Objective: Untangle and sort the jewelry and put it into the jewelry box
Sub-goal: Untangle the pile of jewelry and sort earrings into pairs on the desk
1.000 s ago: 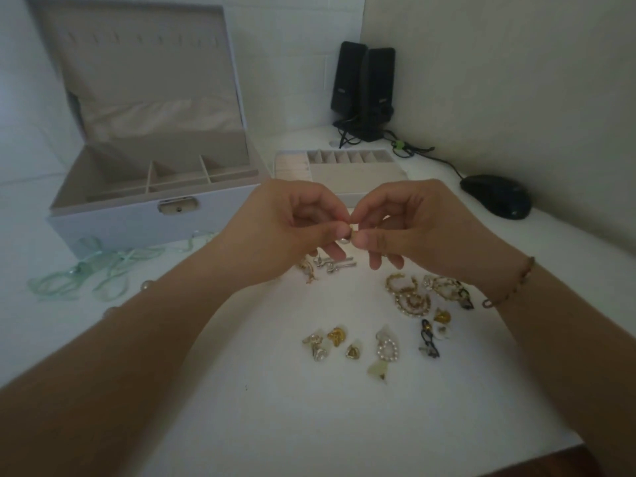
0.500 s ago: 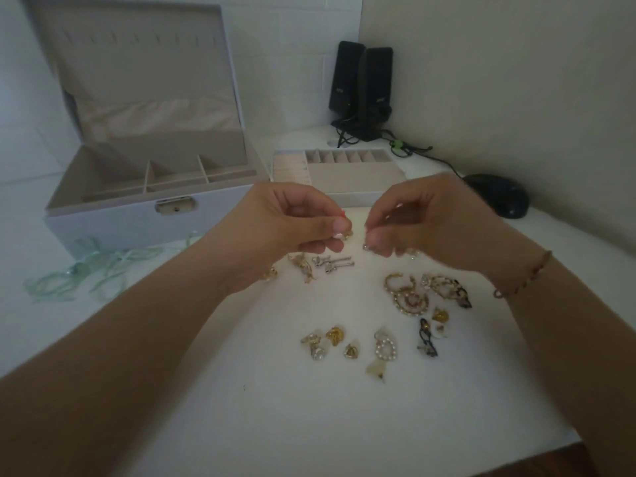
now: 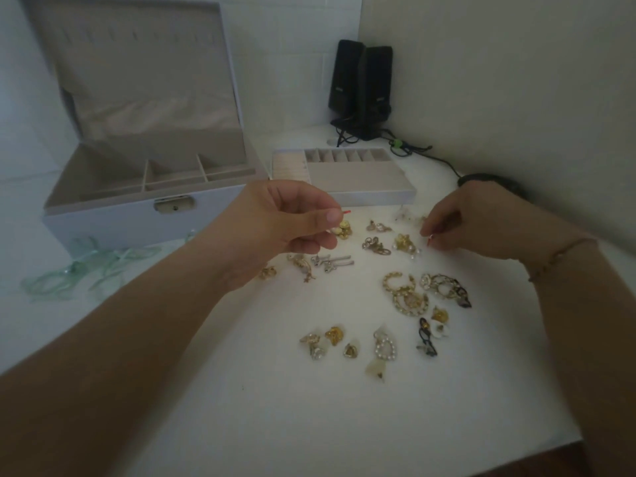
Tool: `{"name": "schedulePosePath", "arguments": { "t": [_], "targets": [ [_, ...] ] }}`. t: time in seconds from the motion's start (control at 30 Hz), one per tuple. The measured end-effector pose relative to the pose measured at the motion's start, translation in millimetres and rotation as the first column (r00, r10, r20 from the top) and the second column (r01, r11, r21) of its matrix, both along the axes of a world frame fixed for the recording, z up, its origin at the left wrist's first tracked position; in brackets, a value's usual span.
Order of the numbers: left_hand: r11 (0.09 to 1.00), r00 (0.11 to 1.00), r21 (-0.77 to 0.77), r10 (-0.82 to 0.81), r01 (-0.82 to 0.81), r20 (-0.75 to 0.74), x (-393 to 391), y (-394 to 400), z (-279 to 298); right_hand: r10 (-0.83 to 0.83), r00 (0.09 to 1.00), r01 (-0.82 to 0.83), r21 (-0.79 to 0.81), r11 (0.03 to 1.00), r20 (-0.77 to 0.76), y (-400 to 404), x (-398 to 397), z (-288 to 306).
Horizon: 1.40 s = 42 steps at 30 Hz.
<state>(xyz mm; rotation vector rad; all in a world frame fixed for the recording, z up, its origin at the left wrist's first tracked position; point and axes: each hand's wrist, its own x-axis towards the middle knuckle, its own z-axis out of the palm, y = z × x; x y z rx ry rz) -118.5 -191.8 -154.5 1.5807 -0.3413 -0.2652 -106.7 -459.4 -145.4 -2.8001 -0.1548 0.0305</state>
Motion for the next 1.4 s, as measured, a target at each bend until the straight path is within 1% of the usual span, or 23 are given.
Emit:
{"name": "schedulePosePath", "arguments": {
  "t": [0.2, 0.27, 0.33, 0.37, 0.4, 0.43, 0.47, 0.5, 0.6, 0.67, 0.73, 0.8, 0.87, 0.93, 1.0, 1.07, 1.1, 1.17, 1.23, 1.3, 1.4],
  "targets": [
    [1.0, 1.0, -0.014, -0.001, 0.001, -0.01, 1, 0, 0, 0.024, 1.0, -0.024, -0.039, 0.999, -0.002, 1, 0, 0],
    [1.0, 1.0, -0.028, -0.008, 0.008, -0.011, 1, 0, -1, 0.031, 0.999, -0.029, -0.061, 0.998, 0.025, -2, 0, 1],
    [0.999, 1.0, -0.046, -0.021, 0.021, -0.015, 1, 0, -2, 0.03, 0.988, -0.024, -0.041, 0.999, 0.153, -3, 0, 2],
    [0.998, 1.0, -0.054, -0.028, 0.027, -0.014, 1, -1, -3, 0.028, 0.968, -0.029, 0.001, 1.0, 0.249, -2, -1, 3],
    [0.998, 0.999, -0.058, -0.033, 0.032, -0.01, 1, -1, -4, 0.029, 0.938, -0.063, 0.088, 0.994, 0.345, 2, -3, 4],
    [0.998, 0.999, -0.058, -0.038, 0.038, -0.002, 1, -2, -4, 0.039, 0.91, -0.139, 0.215, 0.967, 0.413, 8, -5, 6],
    [0.997, 0.999, -0.057, -0.043, 0.043, 0.006, 0, -3, -5, 0.072, 0.889, -0.242, 0.331, 0.912, 0.452, 15, -9, 7],
    [0.997, 0.999, -0.061, -0.05, 0.051, 0.008, -1, -4, -5, 0.134, 0.869, -0.341, 0.379, 0.86, 0.477, 22, -12, 8],
    [0.991, 0.996, -0.102, -0.089, 0.087, -0.013, -4, -7, -5, 0.365, 0.795, -0.538, 0.286, 0.793, 0.485, 42, -18, 3],
    [0.989, 0.994, -0.095, -0.111, 0.111, 0.003, -7, -9, -3, 0.432, 0.774, -0.597, 0.305, 0.742, 0.464, 49, -18, -1],
    [0.988, 0.992, -0.091, -0.128, 0.129, 0.02, -8, -10, -2, 0.447, 0.77, -0.62, 0.368, 0.693, 0.455, 54, -19, -4],
    [0.986, 0.99, -0.093, -0.138, 0.14, 0.034, -9, -10, -2, 0.451, 0.768, -0.629, 0.404, 0.664, 0.455, 56, -20, -3],
    [0.985, 0.988, -0.09, -0.146, 0.15, 0.05, -10, -11, -2, 0.455, 0.771, -0.629, 0.419, 0.655, 0.446, 54, -21, 0],
    [0.987, 0.987, -0.062, -0.142, 0.146, 0.068, -12, -13, -2, 0.438, 0.795, -0.597, 0.413, 0.687, 0.421, 46, -22, 4],
    [0.995, 0.989, 0.0, -0.103, 0.103, 0.105, -12, -15, -4, 0.339, 0.868, -0.472, 0.397, 0.787, 0.362, 31, -21, 9],
    [0.997, 0.987, 0.065, -0.052, 0.042, 0.154, -12, -16, -6, 0.227, 0.922, -0.324, 0.304, 0.896, 0.315, 14, -16, 13],
    [0.997, 0.986, 0.075, -0.035, 0.023, 0.163, -11, -16, -6, 0.184, 0.936, -0.265, 0.261, 0.928, 0.299, 7, -14, 13],
    [0.997, 0.986, 0.074, -0.017, 0.005, 0.164, -9, -15, -6, 0.126, 0.953, -0.193, 0.228, 0.955, 0.277, -3, -12, 12],
    [0.997, 0.986, 0.079, -0.011, -0.002, 0.164, -8, -14, -6, 0.089, 0.962, -0.158, 0.256, 0.954, 0.26, -9, -10, 11],
    [0.996, 0.986, 0.093, -0.01, -0.006, 0.168, -6, -14, -7, 0.084, 0.97, -0.142, 0.25, 0.958, 0.227, -10, -10, 11],
    [0.995, 0.985, 0.104, -0.008, -0.01, 0.171, -6, -13, -8, 0.128, 0.98, -0.146, 0.111, 0.983, 0.15, -8, -10, 11]
  ]
}}
